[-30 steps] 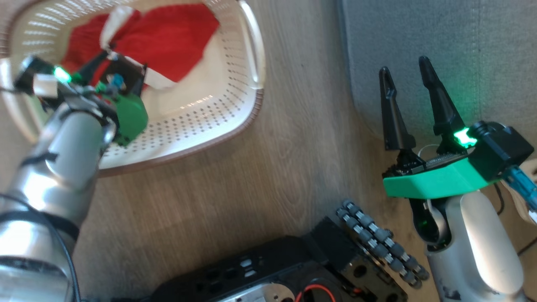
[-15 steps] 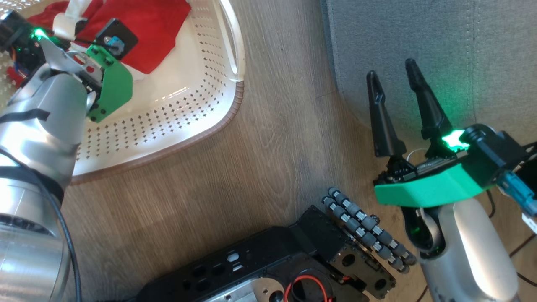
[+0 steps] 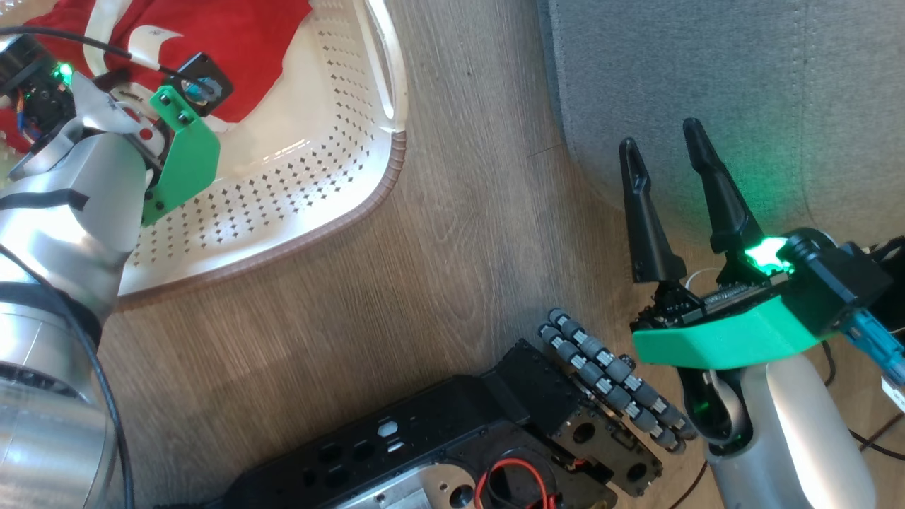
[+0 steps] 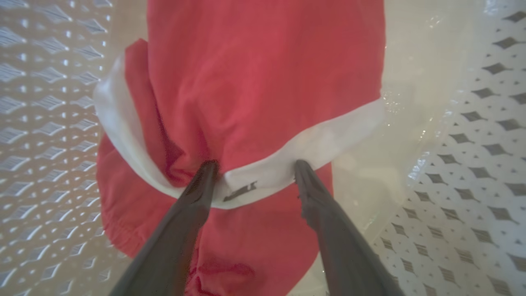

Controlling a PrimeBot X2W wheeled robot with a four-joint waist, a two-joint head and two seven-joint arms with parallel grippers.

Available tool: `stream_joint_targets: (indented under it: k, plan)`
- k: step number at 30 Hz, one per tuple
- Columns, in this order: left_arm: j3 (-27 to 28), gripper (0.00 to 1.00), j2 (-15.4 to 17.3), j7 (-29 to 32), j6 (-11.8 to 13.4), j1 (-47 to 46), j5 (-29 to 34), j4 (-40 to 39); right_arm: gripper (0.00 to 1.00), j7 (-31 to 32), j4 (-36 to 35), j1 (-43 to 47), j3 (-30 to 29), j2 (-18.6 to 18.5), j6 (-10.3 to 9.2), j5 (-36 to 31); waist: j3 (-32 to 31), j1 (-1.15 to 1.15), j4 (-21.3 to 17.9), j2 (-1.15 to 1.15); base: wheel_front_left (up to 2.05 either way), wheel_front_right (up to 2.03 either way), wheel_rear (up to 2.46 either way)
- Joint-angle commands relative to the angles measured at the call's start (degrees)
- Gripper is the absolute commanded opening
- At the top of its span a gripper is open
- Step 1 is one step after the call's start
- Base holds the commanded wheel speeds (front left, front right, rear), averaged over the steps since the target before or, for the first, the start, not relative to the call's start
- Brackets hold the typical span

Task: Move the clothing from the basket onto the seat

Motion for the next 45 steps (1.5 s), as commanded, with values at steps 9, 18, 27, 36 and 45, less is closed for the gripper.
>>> stream_joint_targets:
  k: [9, 18, 27, 36, 45]
  plan:
    - [0.5, 1.00, 2.4, -0.4, 1.1, -0.2, -1.6, -0.4, 1.00, -0.3, -2.4, 4.0, 1.0, 0.0, -0.01, -1.0, 1.1, 0.00, 1.2, 0.00, 0.00, 0.00, 0.00]
    - [0.1, 1.00, 1.8, 1.3, 0.5, 0.1, -3.3, -0.4, 1.00, -0.3, -2.8, 4.0, 0.9, 0.0, -0.01, -1.7, 1.6, 0.00, 2.0, 0.00, 0.00, 0.00, 0.00]
    - [-0.5, 0.00, 1.9, 0.4, 0.0, -0.3, -4.6, -0.4, 1.00, -0.3, -2.5, 2.7, 0.9, 0.0, -0.01, -1.8, 1.7, 0.00, 2.1, 0.00, 0.00, 0.00, 0.00]
    - [-0.8, 0.00, 1.9, -2.2, 0.5, -0.8, -6.0, -0.4, 1.00, -0.3, -2.5, 0.4, 0.8, 0.0, -0.01, -2.1, 0.0, 0.00, 1.7, 0.00, 0.00, 0.00, 0.00]
    - [0.4, 0.00, 1.4, -7.8, 0.8, -0.5, -9.1, -0.4, 1.00, -0.3, -1.6, -3.4, 0.7, 0.0, -0.01, -2.3, -3.6, 0.00, 1.3, 0.00, 0.00, 0.00, 0.00]
